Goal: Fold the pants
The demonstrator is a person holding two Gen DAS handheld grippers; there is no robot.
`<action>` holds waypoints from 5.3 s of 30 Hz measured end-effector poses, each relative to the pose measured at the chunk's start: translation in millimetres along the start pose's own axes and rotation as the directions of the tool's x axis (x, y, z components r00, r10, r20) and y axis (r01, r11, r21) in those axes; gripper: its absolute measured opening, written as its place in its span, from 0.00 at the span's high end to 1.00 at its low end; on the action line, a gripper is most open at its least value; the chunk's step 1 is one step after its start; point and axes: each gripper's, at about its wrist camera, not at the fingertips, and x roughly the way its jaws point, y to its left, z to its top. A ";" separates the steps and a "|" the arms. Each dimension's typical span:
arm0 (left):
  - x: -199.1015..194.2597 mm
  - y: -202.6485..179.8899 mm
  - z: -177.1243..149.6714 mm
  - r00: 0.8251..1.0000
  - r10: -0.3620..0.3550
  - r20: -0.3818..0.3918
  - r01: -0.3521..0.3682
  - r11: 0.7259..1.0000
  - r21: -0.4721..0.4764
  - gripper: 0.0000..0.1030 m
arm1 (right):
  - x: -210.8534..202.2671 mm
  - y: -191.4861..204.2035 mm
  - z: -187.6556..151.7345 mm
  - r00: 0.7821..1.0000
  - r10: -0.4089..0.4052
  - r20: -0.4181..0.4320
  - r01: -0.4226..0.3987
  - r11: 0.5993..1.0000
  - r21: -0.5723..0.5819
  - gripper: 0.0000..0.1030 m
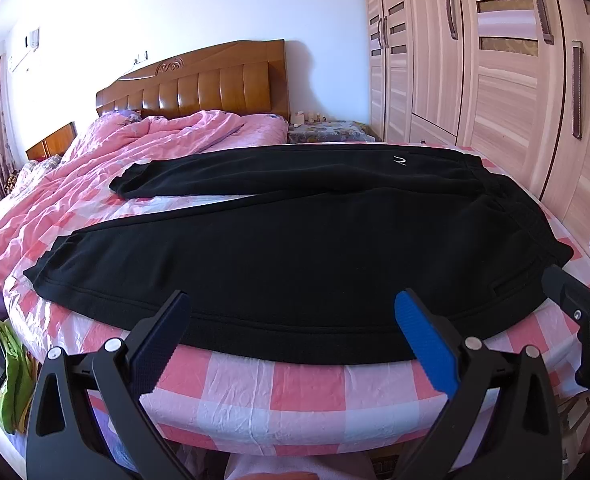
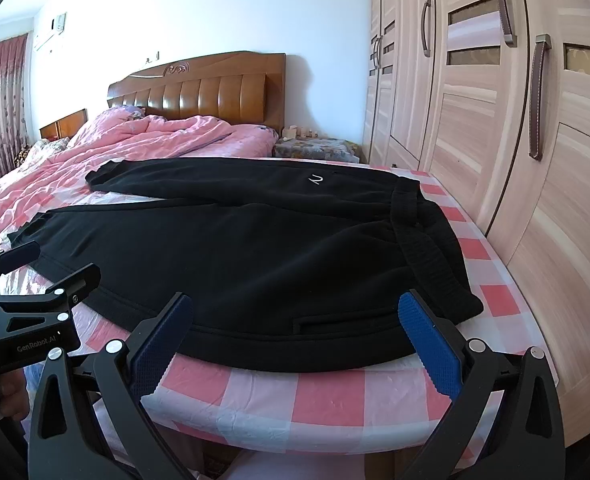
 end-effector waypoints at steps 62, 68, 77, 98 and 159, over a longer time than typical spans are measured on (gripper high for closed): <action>333.2 44.5 213.4 0.870 -0.308 -0.385 0.422 0.870 0.255 0.02 | 386.3 -155.7 201.9 0.877 0.259 -0.405 -0.311 0.948 -0.067 0.04; 391.9 44.1 239.7 0.842 -0.343 -0.417 0.496 0.797 0.344 0.03 | 419.4 -156.0 208.4 0.849 0.266 -0.456 -0.357 0.926 -0.124 0.04; 433.7 39.8 255.0 0.717 -0.472 -0.513 0.669 0.674 0.313 0.24 | 422.3 -137.5 193.2 0.792 0.330 -0.514 -0.476 0.860 -0.182 0.23; 455.0 9.9 287.4 0.609 -0.556 -0.566 0.782 0.539 0.313 0.36 | 300.1 -106.5 197.0 0.948 0.245 -0.204 -0.309 0.864 -0.398 0.85; 64.6 74.3 -4.2 0.908 -0.404 -0.113 0.417 0.900 0.125 0.02 | 33.2 -139.7 -40.2 0.961 0.271 -0.062 -0.256 0.950 0.182 0.06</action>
